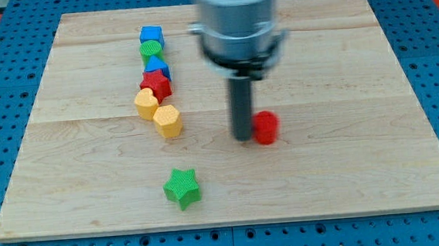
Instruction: Point arm above green star
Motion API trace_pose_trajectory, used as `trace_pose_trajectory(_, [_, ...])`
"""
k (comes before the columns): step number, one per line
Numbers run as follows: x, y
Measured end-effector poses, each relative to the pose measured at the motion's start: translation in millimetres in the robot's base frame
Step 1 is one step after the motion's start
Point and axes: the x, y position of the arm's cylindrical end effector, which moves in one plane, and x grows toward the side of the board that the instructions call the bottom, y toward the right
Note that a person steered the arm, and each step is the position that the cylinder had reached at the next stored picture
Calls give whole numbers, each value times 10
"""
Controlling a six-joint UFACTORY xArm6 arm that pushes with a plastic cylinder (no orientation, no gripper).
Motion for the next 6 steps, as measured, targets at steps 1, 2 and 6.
trace_pose_trajectory(1, [-30, 231])
trace_pose_trajectory(2, [-281, -289])
trace_pose_trajectory(6, [335, -2701])
